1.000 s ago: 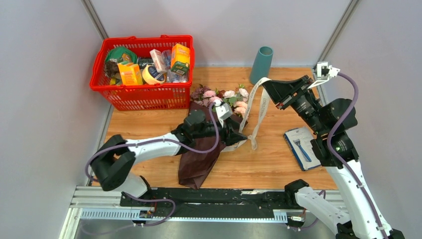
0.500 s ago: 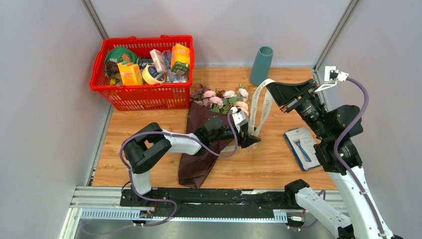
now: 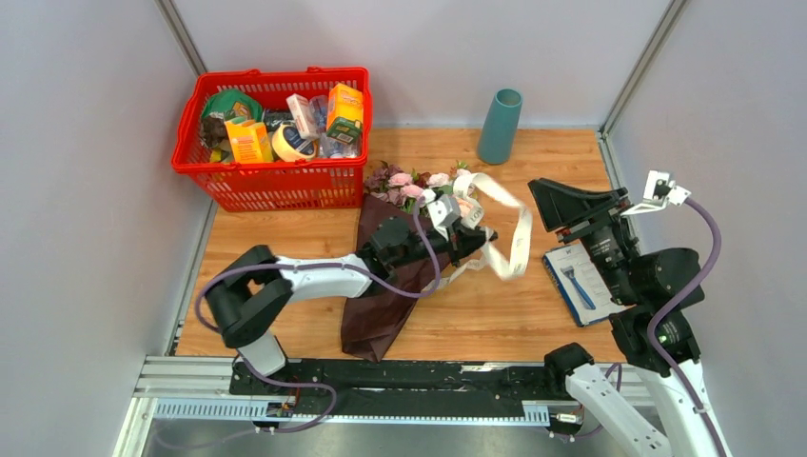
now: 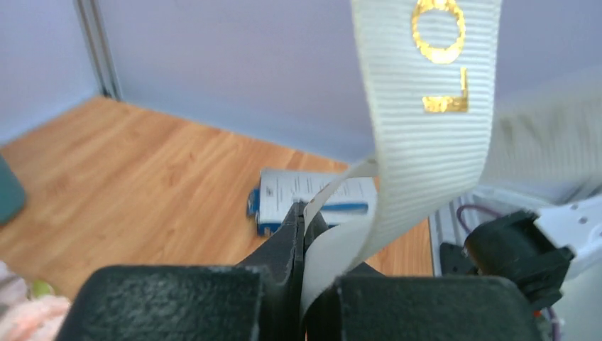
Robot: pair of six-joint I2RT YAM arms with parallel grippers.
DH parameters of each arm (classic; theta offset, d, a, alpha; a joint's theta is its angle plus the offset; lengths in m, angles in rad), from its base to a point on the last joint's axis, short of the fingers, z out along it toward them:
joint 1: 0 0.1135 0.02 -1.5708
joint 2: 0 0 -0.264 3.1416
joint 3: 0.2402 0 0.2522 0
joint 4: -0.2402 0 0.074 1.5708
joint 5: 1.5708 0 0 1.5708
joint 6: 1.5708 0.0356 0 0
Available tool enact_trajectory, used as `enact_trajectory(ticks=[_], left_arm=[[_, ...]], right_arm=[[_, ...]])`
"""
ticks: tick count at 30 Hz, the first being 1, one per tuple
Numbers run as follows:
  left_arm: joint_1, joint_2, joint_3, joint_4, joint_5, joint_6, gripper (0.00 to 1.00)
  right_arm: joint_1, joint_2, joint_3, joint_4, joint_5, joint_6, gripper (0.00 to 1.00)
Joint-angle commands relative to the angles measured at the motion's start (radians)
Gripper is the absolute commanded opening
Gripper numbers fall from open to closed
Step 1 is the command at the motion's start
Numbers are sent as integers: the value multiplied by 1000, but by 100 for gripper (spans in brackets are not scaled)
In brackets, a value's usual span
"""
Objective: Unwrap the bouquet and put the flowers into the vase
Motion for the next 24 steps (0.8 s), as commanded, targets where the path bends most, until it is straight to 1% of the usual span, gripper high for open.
enact_trajectory(ticks=[1,2,3,4,5,6,7,9,10,12,13,14,15,16,17,18,19,23,24], left_arm=[[-4,-181,96,-91,-71,-7,0],[-6,-216,112,-193,-91,9,0],[-6,-238,161,-250,-131,38,0],[-6,-276,211,-381,-152,71,0],[-6,-293,233,-436,-203,90,0],[-6,-333,270,-532,-226,123,0],[-6,-348,279,-574,-287,136,0],[-6,-404,308,-663,-379,173,0],[-4,-446,323,-713,-408,211,0],[-4,-506,343,-786,-513,263,0],[-6,-546,353,-828,-593,288,0],[-6,-566,374,-849,-654,346,0],[-1,-591,392,-900,-700,366,0],[2,-600,444,-928,-775,393,0],[11,-611,472,-997,-790,403,0],[26,-618,533,-1010,-809,406,0],[31,-626,579,-1069,-815,403,0],[48,-637,682,-1099,-835,409,0],[48,-625,704,-1125,-859,408,0]], right_arm=[[-3,-46,-60,-40,97,-34,44],[-3,-54,-80,-42,106,-39,50],[-3,-63,-99,-43,108,-43,57],[-3,-69,-119,-48,102,-48,64],[-3,-77,-134,-48,92,-54,70],[-3,-82,-149,-49,86,-57,74],[-3,-86,-168,-51,85,-60,79],[-3,-91,-192,-51,89,-60,86],[-1,-92,-201,-51,95,-60,89],[-3,-85,-214,-51,100,-68,93],[-3,-83,-218,-51,99,-76,95],[-3,-82,-223,-55,99,-79,99],[-3,-80,-228,-57,99,-80,100],[-3,-85,-234,-60,100,-77,100],[-1,-89,-241,-60,102,-74,100],[-3,-91,-248,-59,106,-68,100],[-3,-95,-257,-59,111,-62,100],[-1,-74,-263,-57,111,-65,100],[-3,-65,-260,-58,112,-73,100]])
